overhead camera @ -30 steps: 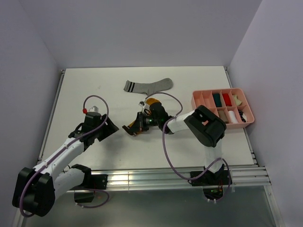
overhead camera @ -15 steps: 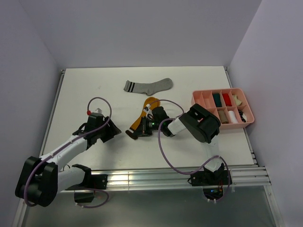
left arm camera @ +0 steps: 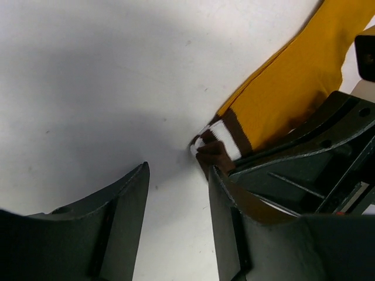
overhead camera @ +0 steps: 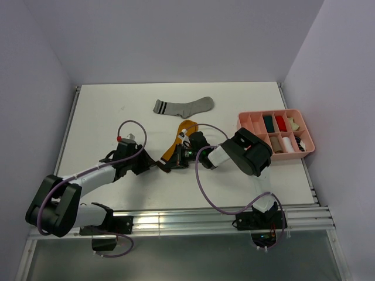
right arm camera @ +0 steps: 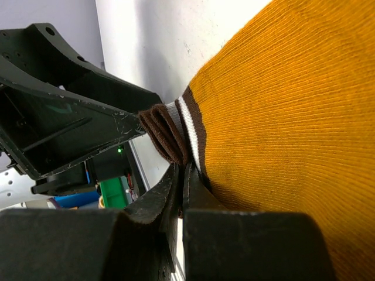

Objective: Roll the socks
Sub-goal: Roll the sock at the center of the board.

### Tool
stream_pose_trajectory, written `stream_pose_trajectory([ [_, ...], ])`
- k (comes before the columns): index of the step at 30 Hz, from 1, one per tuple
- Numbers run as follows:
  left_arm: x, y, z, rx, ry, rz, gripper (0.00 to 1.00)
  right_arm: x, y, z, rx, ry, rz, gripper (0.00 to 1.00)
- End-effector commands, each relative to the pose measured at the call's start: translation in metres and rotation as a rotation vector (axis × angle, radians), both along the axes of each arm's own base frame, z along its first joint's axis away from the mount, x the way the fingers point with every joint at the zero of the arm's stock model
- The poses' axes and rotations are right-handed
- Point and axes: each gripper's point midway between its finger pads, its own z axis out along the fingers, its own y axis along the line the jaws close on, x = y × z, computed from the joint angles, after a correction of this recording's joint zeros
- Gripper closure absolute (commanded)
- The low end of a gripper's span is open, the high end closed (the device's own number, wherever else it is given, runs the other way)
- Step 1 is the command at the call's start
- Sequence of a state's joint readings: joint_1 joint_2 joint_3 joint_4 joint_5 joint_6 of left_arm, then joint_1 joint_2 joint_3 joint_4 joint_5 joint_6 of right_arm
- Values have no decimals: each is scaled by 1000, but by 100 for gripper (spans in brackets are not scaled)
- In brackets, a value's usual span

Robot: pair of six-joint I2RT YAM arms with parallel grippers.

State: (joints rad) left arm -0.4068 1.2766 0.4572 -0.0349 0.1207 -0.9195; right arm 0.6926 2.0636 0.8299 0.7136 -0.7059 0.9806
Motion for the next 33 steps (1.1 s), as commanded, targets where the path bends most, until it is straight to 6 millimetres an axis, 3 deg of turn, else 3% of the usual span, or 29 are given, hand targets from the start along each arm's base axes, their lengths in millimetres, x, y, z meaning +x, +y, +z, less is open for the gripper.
stream_pose_trajectory([
  [1, 2, -3, -7, 13, 19, 1, 49, 4, -8, -17, -53, 22, -25, 100],
  [9, -1, -6, -22, 54, 61, -19, 61, 6, -8, -15, -59, 18, -23, 100],
  [19, -12, -11, -44, 137, 150, -49, 64, 14, -5, -10, -72, -6, -31, 100],
  [22, -19, -8, -54, 185, 192, -53, 73, 17, -6, -9, -96, -24, -34, 98],
  [25, -23, -4, -61, 220, 229, -52, 84, 20, -5, -4, -109, -56, -34, 93],
  [28, -23, -3, -63, 236, 243, -57, 99, 24, -5, 7, -134, -135, -22, 81],
  [30, -22, -3, -60, 248, 253, -68, 100, 24, -8, 13, -171, -177, -20, 73],
  [31, -21, -3, -58, 253, 256, -72, 99, 24, -7, 28, -168, -230, -17, 69],
  [32, -17, 1, -55, 283, 251, -59, 100, 27, -13, 27, -223, -292, -26, 64],
  [33, -16, 0, -53, 289, 253, -65, 100, 29, -14, 45, -221, -354, -33, 61],
])
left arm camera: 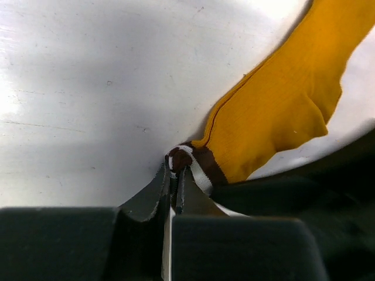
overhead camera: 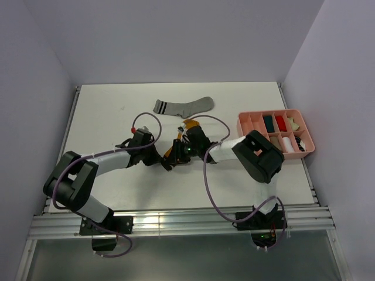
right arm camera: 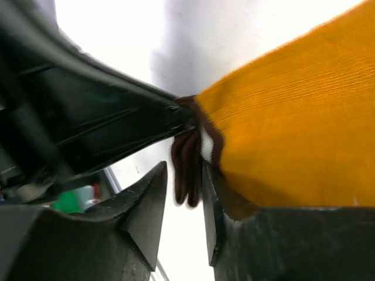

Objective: Roll the socks
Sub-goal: Roll the sock at the center of the board.

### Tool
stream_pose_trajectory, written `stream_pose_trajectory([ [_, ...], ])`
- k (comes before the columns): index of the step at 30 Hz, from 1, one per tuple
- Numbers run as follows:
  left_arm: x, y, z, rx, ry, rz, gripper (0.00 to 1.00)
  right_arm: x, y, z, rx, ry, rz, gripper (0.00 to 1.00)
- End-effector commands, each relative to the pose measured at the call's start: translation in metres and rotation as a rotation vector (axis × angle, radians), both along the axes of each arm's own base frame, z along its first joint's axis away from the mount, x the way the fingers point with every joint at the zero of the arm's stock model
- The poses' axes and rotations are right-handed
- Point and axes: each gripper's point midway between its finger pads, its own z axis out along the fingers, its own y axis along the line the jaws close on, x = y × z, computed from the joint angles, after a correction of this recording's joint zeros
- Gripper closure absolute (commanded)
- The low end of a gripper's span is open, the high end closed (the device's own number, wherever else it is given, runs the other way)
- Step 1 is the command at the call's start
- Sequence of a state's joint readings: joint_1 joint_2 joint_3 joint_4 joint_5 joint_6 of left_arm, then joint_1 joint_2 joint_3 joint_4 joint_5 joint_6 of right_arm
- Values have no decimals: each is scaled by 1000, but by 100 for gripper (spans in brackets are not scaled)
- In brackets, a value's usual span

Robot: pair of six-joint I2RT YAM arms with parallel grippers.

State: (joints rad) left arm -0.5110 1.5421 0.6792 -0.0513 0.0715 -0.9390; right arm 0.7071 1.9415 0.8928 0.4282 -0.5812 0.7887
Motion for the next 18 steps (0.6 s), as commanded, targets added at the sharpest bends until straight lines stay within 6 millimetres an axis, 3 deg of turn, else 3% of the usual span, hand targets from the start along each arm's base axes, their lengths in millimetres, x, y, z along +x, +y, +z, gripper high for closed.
stream_pose_trajectory([
  [1, -47, 44, -45, 250, 211, -13, 100, 15, -8, 35, -108, -283, -3, 59],
  [3, -44, 41, -39, 257, 223, -33, 100, 20, -17, 49, -163, -387, -42, 55],
  [8, -31, 34, -28, 296, 257, -89, 100, 16, -26, 62, -317, -642, -49, 49],
  [13, -26, 33, -25, 345, 312, -132, 100, 2, -32, 55, -430, -801, -43, 49],
  [18, -21, 21, -21, 321, 341, -179, 100, -17, -22, 44, -534, -944, 9, 49],
])
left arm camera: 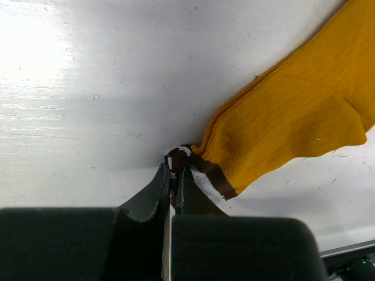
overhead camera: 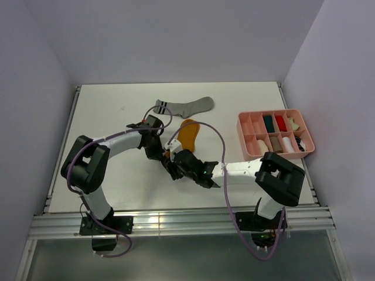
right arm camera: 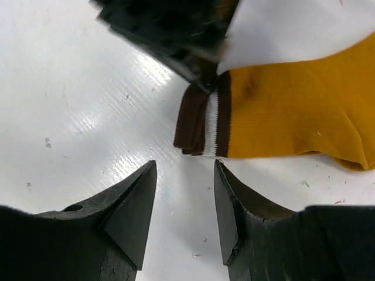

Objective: Roll the socks
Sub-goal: Roll the sock at the center of the board.

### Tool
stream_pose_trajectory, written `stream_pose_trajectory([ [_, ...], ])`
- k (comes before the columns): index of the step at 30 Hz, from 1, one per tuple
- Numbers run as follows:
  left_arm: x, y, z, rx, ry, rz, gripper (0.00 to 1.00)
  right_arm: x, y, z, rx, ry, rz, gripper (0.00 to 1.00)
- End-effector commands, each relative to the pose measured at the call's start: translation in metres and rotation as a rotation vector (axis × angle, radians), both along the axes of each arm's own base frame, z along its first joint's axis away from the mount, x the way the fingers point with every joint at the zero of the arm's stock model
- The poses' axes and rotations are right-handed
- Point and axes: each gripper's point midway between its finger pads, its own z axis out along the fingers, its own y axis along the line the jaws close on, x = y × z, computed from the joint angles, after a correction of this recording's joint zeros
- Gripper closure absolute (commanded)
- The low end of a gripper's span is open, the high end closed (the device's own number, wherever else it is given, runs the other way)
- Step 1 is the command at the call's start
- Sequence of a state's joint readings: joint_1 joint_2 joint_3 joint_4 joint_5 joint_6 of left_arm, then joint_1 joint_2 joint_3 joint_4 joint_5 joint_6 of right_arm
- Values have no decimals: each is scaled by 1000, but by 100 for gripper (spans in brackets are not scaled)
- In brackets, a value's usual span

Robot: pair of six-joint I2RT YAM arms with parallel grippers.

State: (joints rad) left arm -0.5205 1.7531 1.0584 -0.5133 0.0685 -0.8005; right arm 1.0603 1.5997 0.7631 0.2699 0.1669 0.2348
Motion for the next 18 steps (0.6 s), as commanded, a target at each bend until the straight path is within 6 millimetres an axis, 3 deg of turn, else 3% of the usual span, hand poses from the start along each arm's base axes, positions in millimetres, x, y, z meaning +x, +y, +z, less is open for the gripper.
stream_pose_trajectory([
  [1, -27, 20, -22, 115, 135, -57, 100, 14, -2, 9, -92, -205, -42, 49],
  [10, -17, 18, -15, 128, 122, -68, 100, 12, 30, 4, -187, -339, 39, 51],
  [18, -15, 19, -15, 143, 121, -77, 100, 23, 42, -7, -264, -394, 41, 53],
])
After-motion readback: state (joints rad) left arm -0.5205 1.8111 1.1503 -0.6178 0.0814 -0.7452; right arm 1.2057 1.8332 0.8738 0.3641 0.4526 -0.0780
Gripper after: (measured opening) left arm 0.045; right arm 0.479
